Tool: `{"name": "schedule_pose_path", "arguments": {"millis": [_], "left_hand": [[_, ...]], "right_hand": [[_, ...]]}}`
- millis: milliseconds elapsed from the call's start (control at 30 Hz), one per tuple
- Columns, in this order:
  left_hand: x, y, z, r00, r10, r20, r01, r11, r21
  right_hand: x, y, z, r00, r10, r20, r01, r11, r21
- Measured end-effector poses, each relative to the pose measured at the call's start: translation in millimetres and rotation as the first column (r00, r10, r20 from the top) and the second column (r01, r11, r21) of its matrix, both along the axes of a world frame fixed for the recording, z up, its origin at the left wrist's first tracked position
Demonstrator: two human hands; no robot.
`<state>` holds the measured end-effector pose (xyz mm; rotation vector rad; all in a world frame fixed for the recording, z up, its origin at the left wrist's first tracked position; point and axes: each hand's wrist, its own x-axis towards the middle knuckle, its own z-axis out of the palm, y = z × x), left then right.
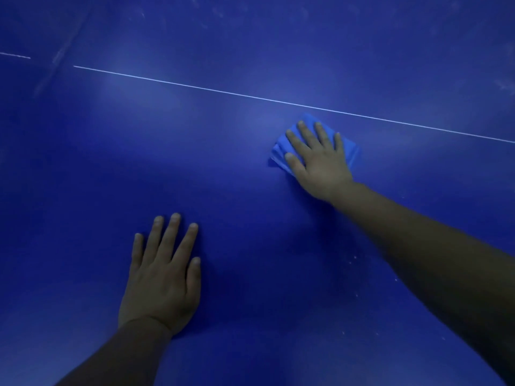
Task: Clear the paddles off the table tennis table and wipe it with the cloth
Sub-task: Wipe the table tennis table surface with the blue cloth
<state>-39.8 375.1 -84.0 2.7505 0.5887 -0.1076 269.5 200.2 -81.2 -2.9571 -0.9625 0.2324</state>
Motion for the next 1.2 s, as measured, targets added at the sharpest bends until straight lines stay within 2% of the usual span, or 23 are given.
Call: {"name": "schedule_pose_path", "arguments": {"millis": [33, 133, 167, 200, 267, 333, 400, 500, 600, 667, 733, 800, 833, 867, 900, 933, 1000, 1033, 1067, 1100, 1133, 1167, 1200], "left_hand": [[1, 0, 1, 1.0, -0.005, 0.0, 0.005, 1.0, 0.0], [2, -1, 2, 1.0, -0.009, 0.004, 0.009, 1.0, 0.002], [2, -1, 2, 1.0, -0.009, 0.0, 0.009, 1.0, 0.008], [2, 0, 1, 1.0, -0.014, -0.004, 0.014, 1.0, 0.018], [0, 1, -1, 1.0, -0.022, 0.003, 0.021, 0.999, 0.042], [0, 1, -2, 0.999, -0.038, 0.009, 0.038, 0.997, 0.064], [2, 1, -2, 0.999, -0.045, 0.012, 0.044, 0.996, 0.072], [2, 0, -3, 0.999, -0.048, 0.022, 0.046, 0.995, 0.085], [1, 1, -4, 0.999, -0.051, 0.01, 0.049, 0.994, 0.092], [1, 1, -3, 0.999, -0.051, 0.002, 0.05, 0.995, 0.091], [1, 2, -3, 0.999, -0.048, 0.014, 0.047, 0.996, 0.081], [2, 1, -1, 0.999, -0.045, 0.017, 0.044, 0.997, 0.071], [2, 1, -1, 0.999, -0.043, 0.013, 0.042, 0.997, 0.068], [2, 0, -1, 0.999, -0.043, 0.007, 0.042, 0.997, 0.069], [2, 0, 0, 0.999, -0.042, 0.003, 0.042, 0.996, 0.073], [2, -1, 1, 0.999, -0.043, 0.002, 0.043, 0.996, 0.078], [3, -1, 1, 0.999, -0.051, -0.003, 0.051, 0.995, 0.086], [3, -2, 1, 0.999, -0.049, -0.004, 0.049, 0.995, 0.088], [3, -1, 1, 0.999, -0.044, 0.0, 0.044, 0.995, 0.089], [3, -1, 1, 0.999, -0.04, 0.006, 0.04, 0.995, 0.092], [3, -2, 1, 0.999, -0.039, 0.011, 0.038, 0.995, 0.093], [3, -2, 1, 0.999, -0.039, 0.017, 0.038, 0.995, 0.091], [4, -2, 1, 0.999, -0.038, 0.022, 0.036, 0.996, 0.086]], "right_hand": [[-10, 8, -3, 1.0, 0.003, 0.027, -0.003, 1.0, 0.02], [-52, 22, -9, 0.951, 0.309, 0.02, -0.309, 0.95, 0.033], [-48, 24, -7, 0.937, 0.349, 0.007, -0.349, 0.937, 0.024], [-34, 25, -5, 0.951, 0.308, 0.014, -0.308, 0.951, 0.019], [-5, 28, -4, 0.999, 0.035, 0.019, -0.035, 0.999, -0.003], [3, 38, -7, 0.984, -0.176, 0.025, 0.176, 0.984, 0.001], [-14, 69, -10, 0.987, -0.151, 0.056, 0.149, 0.988, 0.034], [-38, 122, -9, 0.999, 0.036, 0.014, -0.038, 0.995, 0.091], [-8, 123, -7, 0.996, 0.091, -0.008, -0.091, 0.995, 0.052], [32, 81, -9, 0.995, -0.065, 0.07, 0.066, 0.998, -0.016], [72, 12, -8, 0.926, -0.354, 0.131, 0.358, 0.934, -0.008], [91, -50, 0, 0.739, -0.672, 0.037, 0.67, 0.74, 0.052], [91, -62, 4, 0.646, -0.763, -0.019, 0.762, 0.643, 0.076], [87, -62, 3, 0.61, -0.792, -0.032, 0.791, 0.606, 0.086], [77, -51, -1, 0.649, -0.761, -0.004, 0.758, 0.647, 0.085], [63, -33, -4, 0.745, -0.667, 0.027, 0.664, 0.744, 0.077], [23, 4, -12, 0.951, -0.303, 0.066, 0.3, 0.952, 0.06], [3, 13, -17, 0.997, -0.045, 0.055, 0.042, 0.998, 0.042], [-9, 13, -20, 0.986, 0.164, 0.041, -0.166, 0.986, 0.027], [-4, 5, -17, 0.965, 0.26, 0.017, -0.26, 0.965, 0.019], [14, -12, -12, 0.975, 0.222, 0.027, -0.223, 0.975, 0.006], [36, -32, -9, 0.995, 0.071, 0.067, -0.069, 0.997, -0.026], [59, -55, -4, 0.984, -0.147, 0.101, 0.152, 0.988, -0.042]]}}
